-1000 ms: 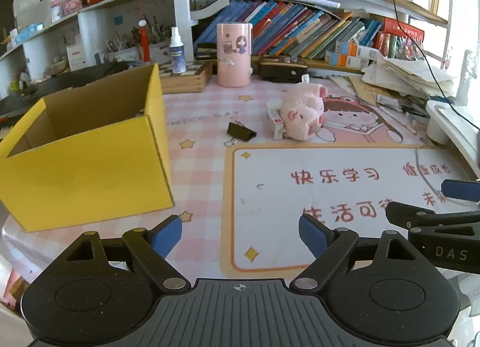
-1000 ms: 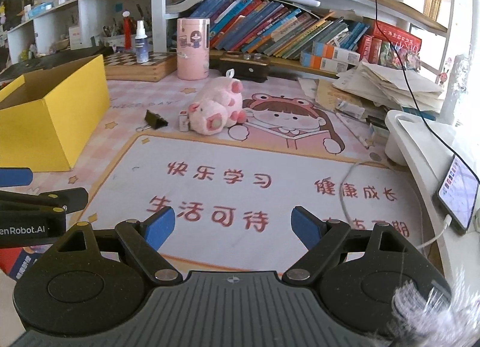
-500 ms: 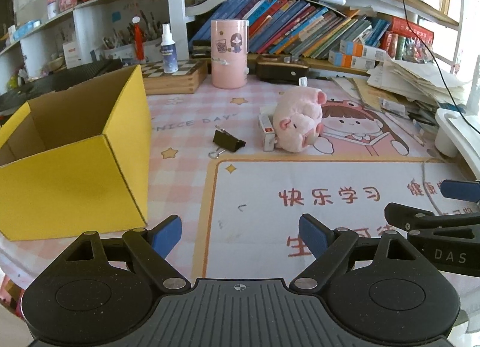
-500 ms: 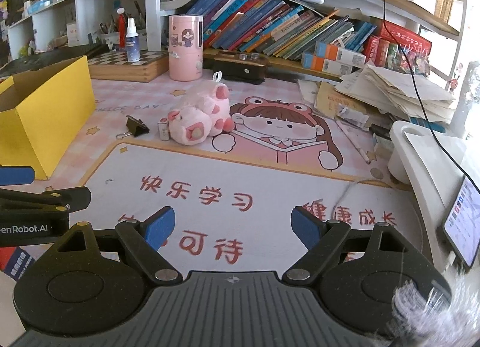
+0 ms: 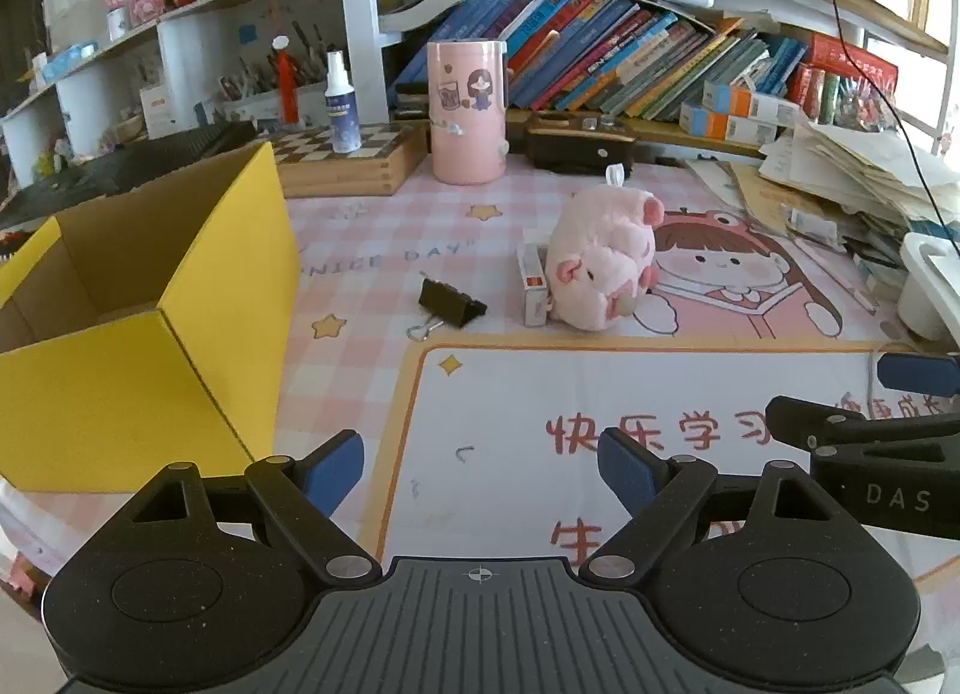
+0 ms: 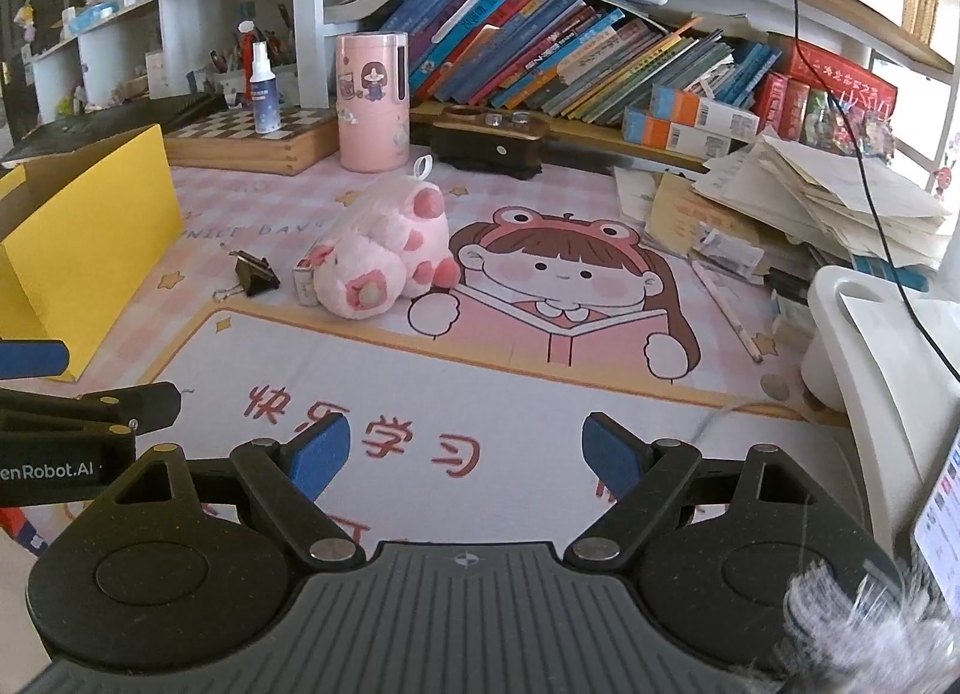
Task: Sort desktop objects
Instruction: 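Move the right tool down toward the pink pig plush, then close the right tool around the pink pig plush while the left tool grasps the black binder clip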
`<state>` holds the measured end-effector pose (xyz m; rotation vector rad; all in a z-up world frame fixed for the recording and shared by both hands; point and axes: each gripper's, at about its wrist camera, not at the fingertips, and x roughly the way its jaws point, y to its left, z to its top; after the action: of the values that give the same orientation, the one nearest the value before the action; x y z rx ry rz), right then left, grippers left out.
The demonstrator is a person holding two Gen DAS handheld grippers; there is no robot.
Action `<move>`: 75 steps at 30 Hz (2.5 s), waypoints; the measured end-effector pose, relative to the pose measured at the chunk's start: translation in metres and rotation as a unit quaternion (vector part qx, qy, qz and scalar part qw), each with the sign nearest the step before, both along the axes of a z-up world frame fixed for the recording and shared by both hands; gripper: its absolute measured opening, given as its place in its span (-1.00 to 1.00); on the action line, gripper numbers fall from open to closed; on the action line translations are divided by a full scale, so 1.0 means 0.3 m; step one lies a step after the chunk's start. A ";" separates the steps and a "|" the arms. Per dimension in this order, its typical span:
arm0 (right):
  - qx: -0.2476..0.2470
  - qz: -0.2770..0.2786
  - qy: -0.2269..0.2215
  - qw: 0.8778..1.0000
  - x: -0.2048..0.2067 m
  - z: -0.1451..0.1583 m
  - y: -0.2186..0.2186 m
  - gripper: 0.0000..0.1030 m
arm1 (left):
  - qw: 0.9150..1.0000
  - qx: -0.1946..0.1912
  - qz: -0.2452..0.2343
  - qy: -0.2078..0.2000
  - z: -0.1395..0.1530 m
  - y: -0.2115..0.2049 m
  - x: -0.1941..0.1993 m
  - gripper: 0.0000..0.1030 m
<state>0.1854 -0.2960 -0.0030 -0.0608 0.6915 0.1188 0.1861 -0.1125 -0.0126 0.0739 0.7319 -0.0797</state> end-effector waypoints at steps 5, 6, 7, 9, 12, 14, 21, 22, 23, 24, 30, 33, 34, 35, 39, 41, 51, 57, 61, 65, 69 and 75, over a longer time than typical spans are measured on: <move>0.006 0.012 -0.002 1.000 0.041 0.000 -0.024 0.63 | 1.000 0.003 0.011 -0.004 0.005 -0.020 0.020 0.70; 0.007 0.015 -0.003 1.000 0.049 0.000 -0.027 0.63 | 1.000 0.003 0.014 -0.004 0.006 -0.023 0.025 0.70; 0.008 0.019 -0.004 1.000 0.057 0.000 -0.031 0.63 | 1.000 0.003 0.017 -0.005 0.007 -0.025 0.029 0.70; 0.009 0.024 -0.005 1.000 0.072 0.001 -0.035 0.63 | 1.000 0.003 0.023 -0.006 0.010 -0.029 0.040 0.70; 0.011 0.031 -0.009 0.999 0.092 0.004 -0.044 0.63 | 1.000 0.004 0.030 -0.009 0.015 -0.036 0.055 0.70; 0.013 0.034 -0.011 0.999 0.105 0.005 -0.050 0.63 | 0.999 0.005 0.032 -0.012 0.019 -0.041 0.063 0.70; 0.023 0.039 -0.012 0.999 0.148 0.007 -0.062 0.63 | 0.999 0.012 0.041 -0.015 0.028 -0.046 0.086 0.70; 0.024 0.040 -0.012 0.999 0.154 0.006 -0.062 0.63 | 0.999 0.012 0.044 -0.015 0.028 -0.045 0.089 0.70; 0.025 0.041 -0.011 0.999 0.160 0.006 -0.062 0.63 | 0.999 0.013 0.045 -0.014 0.029 -0.044 0.092 0.70; 0.027 0.042 -0.010 0.999 0.166 0.004 -0.061 0.63 | 0.999 0.014 0.047 -0.014 0.029 -0.042 0.095 0.70; 0.036 0.046 -0.006 0.998 0.200 0.001 -0.057 0.63 | 0.998 0.017 0.059 -0.017 0.035 -0.031 0.111 0.70; 0.039 0.049 -0.006 0.998 0.210 0.003 -0.054 0.63 | 0.998 0.020 0.064 -0.019 0.038 -0.026 0.114 0.70; 0.040 0.051 -0.007 0.998 0.213 0.003 -0.052 0.63 | 0.998 0.021 0.064 -0.019 0.039 -0.027 0.114 0.70; 0.041 0.052 -0.007 0.998 0.216 0.003 -0.051 0.63 | 0.998 0.022 0.064 -0.019 0.040 -0.026 0.112 0.70; 0.044 0.057 -0.007 0.997 0.228 0.003 -0.046 0.63 | 0.997 0.028 0.062 -0.021 0.040 -0.028 0.107 0.70; 0.044 0.061 -0.007 0.997 0.238 0.003 -0.044 0.63 | 0.997 0.030 0.063 -0.022 0.041 -0.028 0.105 0.70; 0.043 0.094 -0.006 0.995 0.314 0.007 -0.026 0.63 | 0.997 0.036 0.064 -0.022 0.040 -0.032 0.101 0.70; 0.039 0.128 0.004 0.991 0.370 -0.002 0.011 0.71 | 0.997 0.037 0.067 -0.016 0.027 -0.036 0.111 0.70; 0.051 0.131 0.000 0.990 0.423 0.002 0.027 0.88 | 0.997 0.039 0.070 -0.014 0.025 -0.039 0.119 0.70; 0.079 0.123 0.000 0.989 0.499 0.004 0.039 0.97 | 0.996 0.044 0.074 -0.011 0.023 -0.038 0.130 0.70; 0.105 0.119 0.020 0.987 0.581 -0.012 0.060 0.99 | 0.995 0.053 0.078 -0.011 0.027 -0.033 0.140 0.70; 0.129 0.101 0.068 0.984 0.670 -0.066 0.075 0.95 | 0.995 0.059 0.082 -0.014 0.034 -0.028 0.166 0.70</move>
<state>0.3863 -0.2735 -0.0230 0.1282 0.8008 0.4100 0.2358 -0.1209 -0.0025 0.1269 0.7121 0.1215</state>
